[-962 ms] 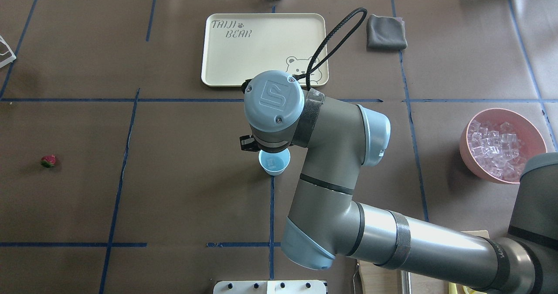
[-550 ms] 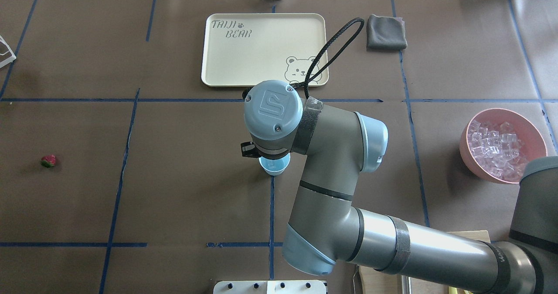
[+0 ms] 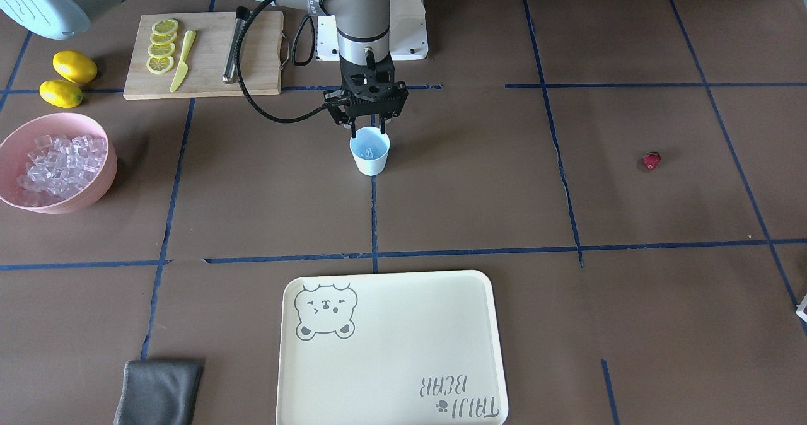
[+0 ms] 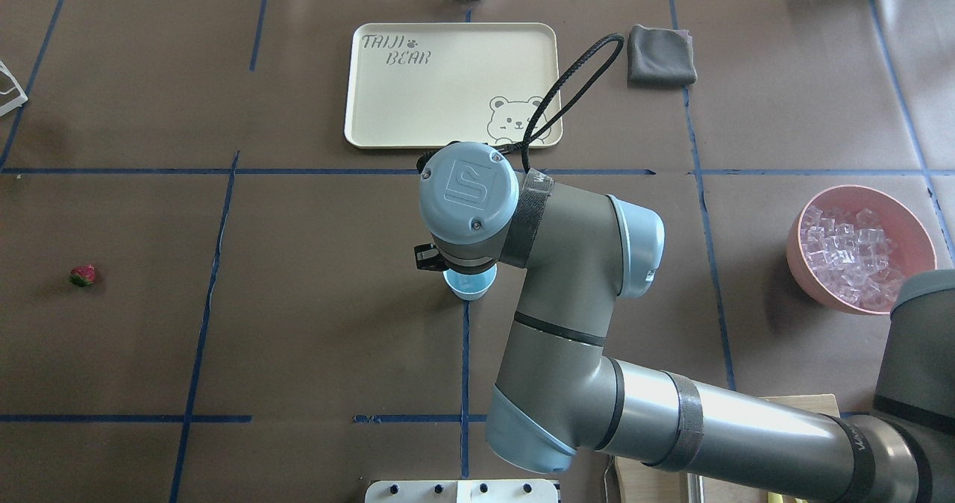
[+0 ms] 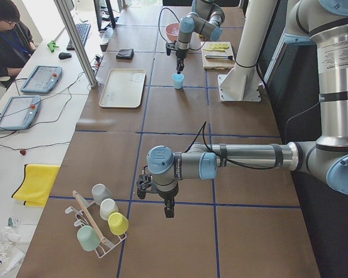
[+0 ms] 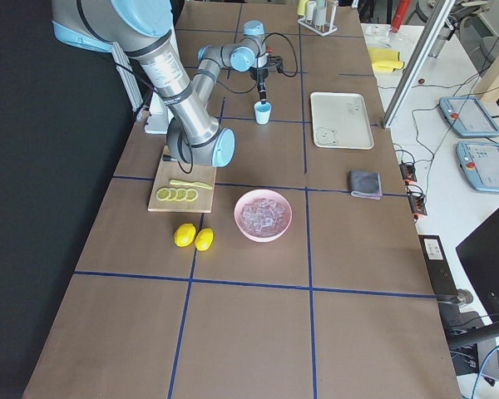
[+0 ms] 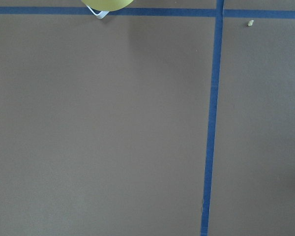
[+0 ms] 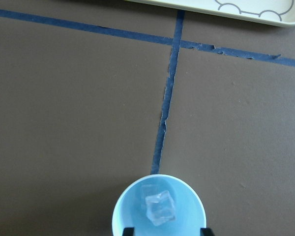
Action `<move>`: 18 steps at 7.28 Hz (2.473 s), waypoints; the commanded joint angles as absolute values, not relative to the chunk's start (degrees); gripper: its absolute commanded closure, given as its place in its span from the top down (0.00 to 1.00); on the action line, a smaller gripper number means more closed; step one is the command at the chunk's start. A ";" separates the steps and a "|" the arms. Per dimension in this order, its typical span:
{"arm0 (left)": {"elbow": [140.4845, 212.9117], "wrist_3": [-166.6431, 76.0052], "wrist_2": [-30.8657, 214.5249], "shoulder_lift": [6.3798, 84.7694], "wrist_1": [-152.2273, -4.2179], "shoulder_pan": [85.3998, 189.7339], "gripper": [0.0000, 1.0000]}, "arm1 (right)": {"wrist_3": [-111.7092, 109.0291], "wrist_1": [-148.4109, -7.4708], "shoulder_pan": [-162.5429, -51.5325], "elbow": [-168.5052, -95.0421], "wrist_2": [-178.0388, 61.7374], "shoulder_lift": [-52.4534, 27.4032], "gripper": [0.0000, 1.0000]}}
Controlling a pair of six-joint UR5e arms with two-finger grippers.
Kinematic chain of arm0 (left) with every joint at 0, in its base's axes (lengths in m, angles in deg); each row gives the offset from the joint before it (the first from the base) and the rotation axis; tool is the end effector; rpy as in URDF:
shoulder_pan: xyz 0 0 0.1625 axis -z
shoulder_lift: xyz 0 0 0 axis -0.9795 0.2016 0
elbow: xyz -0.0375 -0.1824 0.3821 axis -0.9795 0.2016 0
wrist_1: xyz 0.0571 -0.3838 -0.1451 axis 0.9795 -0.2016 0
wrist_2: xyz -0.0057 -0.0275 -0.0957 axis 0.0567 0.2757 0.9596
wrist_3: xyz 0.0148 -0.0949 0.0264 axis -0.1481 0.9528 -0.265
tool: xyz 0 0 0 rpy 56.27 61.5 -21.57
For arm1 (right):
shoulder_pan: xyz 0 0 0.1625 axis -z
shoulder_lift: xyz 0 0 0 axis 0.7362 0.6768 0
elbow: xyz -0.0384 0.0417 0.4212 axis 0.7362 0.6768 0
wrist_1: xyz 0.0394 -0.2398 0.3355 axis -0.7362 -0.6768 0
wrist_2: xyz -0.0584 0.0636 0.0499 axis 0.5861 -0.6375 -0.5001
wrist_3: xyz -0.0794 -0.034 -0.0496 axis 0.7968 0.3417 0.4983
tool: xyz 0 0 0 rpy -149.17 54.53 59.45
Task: Put ice and strawberries in cup
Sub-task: 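Open the right gripper to drop the ice cube into the blue cup, then move the right gripper back over the pink bowl of ice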
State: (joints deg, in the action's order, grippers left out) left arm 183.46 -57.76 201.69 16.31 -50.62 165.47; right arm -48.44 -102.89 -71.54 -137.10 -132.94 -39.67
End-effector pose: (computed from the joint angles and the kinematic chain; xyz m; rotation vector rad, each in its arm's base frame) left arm -0.0463 -0.4188 0.6750 -0.0870 0.7190 -0.0105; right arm -0.5667 -0.3851 0.1290 0.2091 -0.7469 -0.0897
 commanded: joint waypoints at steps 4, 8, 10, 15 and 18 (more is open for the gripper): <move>183.55 -57.76 201.69 16.31 -50.62 165.47 1.00 | -46.98 -103.49 -74.98 -140.71 -134.26 -38.66 1.00; 183.55 -57.76 201.69 16.31 -50.62 165.47 1.00 | -24.47 -103.41 -90.43 -154.77 -147.42 -22.26 1.00; 183.55 -57.76 201.69 16.31 -50.62 165.47 1.00 | -13.54 -102.80 -97.73 -156.81 -153.31 -14.43 1.00; 183.55 -57.76 201.78 16.31 -50.62 165.38 1.00 | 3.20 -100.62 -105.50 -156.91 -155.45 -1.76 1.00; 183.55 -57.76 201.78 16.31 -50.62 165.47 1.00 | 4.17 -87.36 -106.47 -154.19 -155.63 7.82 1.00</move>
